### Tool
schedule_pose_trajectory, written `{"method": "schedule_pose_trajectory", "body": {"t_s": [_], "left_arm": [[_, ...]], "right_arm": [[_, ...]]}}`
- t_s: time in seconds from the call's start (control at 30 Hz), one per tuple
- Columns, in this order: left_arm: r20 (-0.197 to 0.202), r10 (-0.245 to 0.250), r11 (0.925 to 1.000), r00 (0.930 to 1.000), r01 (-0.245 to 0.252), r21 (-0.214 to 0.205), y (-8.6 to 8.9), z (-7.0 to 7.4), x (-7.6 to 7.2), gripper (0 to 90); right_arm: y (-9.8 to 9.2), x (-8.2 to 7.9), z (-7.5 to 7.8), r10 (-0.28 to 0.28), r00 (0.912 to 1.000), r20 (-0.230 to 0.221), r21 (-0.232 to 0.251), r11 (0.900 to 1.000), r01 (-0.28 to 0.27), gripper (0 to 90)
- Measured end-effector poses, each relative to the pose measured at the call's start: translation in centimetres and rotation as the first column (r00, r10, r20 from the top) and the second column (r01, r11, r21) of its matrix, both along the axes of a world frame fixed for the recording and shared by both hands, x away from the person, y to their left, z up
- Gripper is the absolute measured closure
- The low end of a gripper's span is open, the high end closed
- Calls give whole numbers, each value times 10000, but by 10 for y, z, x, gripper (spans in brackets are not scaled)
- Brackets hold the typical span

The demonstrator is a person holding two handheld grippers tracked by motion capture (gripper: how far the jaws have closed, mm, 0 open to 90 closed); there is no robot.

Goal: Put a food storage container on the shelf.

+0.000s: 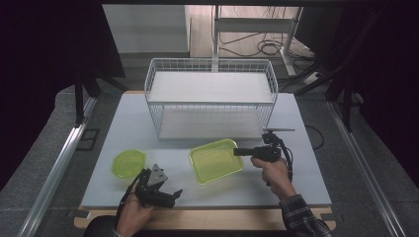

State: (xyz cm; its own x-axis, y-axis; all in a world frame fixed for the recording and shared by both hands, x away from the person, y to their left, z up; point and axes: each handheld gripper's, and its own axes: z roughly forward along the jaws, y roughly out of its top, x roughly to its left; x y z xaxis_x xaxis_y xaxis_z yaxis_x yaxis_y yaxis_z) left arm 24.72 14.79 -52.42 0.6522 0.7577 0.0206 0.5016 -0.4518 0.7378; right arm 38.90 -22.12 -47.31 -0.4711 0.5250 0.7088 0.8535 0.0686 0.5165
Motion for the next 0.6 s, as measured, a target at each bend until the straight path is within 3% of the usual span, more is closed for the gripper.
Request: {"method": "schedule_pose_trajectory", "body": {"t_s": [0.3, 0.6], "left_arm": [[-333, -48, 9999, 9994, 45, -102, -3, -1, 0, 43], [-313, -138, 9999, 9994, 141, 85, -6, -1, -1, 43]], "right_arm": [[-7, 4, 24, -261, 9989, 399, 323, 9992, 248, 796], [-7, 5, 42, -347, 9970, 698, 399, 9987, 320, 796]]}}
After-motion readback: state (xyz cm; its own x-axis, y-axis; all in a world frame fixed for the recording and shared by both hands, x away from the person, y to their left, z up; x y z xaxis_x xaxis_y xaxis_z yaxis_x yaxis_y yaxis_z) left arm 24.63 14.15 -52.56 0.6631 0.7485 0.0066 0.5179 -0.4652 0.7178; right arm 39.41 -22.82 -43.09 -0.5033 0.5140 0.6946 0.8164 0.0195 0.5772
